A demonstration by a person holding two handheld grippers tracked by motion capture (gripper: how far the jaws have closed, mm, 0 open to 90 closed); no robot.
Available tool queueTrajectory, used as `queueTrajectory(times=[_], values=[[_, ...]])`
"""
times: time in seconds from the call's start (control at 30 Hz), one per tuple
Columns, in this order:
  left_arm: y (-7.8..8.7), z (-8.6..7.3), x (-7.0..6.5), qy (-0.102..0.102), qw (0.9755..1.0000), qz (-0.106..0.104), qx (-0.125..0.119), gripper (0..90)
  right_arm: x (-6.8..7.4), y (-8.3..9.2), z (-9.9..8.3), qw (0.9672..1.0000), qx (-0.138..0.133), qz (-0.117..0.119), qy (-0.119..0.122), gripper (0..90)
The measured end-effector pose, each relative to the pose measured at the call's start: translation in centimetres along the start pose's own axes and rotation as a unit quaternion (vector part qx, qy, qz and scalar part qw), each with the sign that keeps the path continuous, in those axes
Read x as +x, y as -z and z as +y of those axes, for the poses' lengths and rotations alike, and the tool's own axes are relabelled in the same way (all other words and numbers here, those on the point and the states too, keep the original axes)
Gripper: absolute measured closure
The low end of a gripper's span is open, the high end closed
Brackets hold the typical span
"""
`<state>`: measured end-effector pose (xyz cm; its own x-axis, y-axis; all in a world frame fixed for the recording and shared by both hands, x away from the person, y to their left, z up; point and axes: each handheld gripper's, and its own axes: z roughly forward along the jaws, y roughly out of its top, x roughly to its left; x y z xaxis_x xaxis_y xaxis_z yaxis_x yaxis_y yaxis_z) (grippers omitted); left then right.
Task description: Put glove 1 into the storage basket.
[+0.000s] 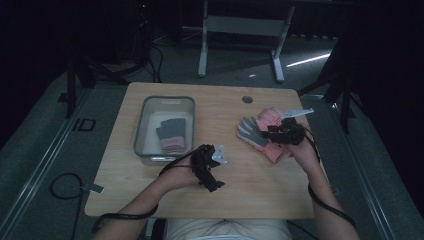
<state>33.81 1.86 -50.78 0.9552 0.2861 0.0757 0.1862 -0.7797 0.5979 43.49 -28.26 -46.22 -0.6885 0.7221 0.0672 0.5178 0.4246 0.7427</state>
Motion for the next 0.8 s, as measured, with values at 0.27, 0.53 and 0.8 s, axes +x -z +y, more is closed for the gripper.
queueTrajectory(times=[0.27,0.53,0.8], values=[[-1.6,-2.2,-1.2,0.0,0.9997,0.013,-0.02,1.5,-0.9,-2.4,-0.1,0.9984,0.049,-0.003,0.028,70.5],[-2.5,-3.9,-2.1,0.025,0.9991,0.014,-0.031,0.0,-2.0,-5.7,-0.8,0.9911,0.111,0.002,0.074,64.0],[-2.6,-4.4,-2.8,0.026,0.998,0.025,-0.051,0.0,-2.9,-7.6,-1.2,0.986,0.153,0.016,0.063,66.3]])
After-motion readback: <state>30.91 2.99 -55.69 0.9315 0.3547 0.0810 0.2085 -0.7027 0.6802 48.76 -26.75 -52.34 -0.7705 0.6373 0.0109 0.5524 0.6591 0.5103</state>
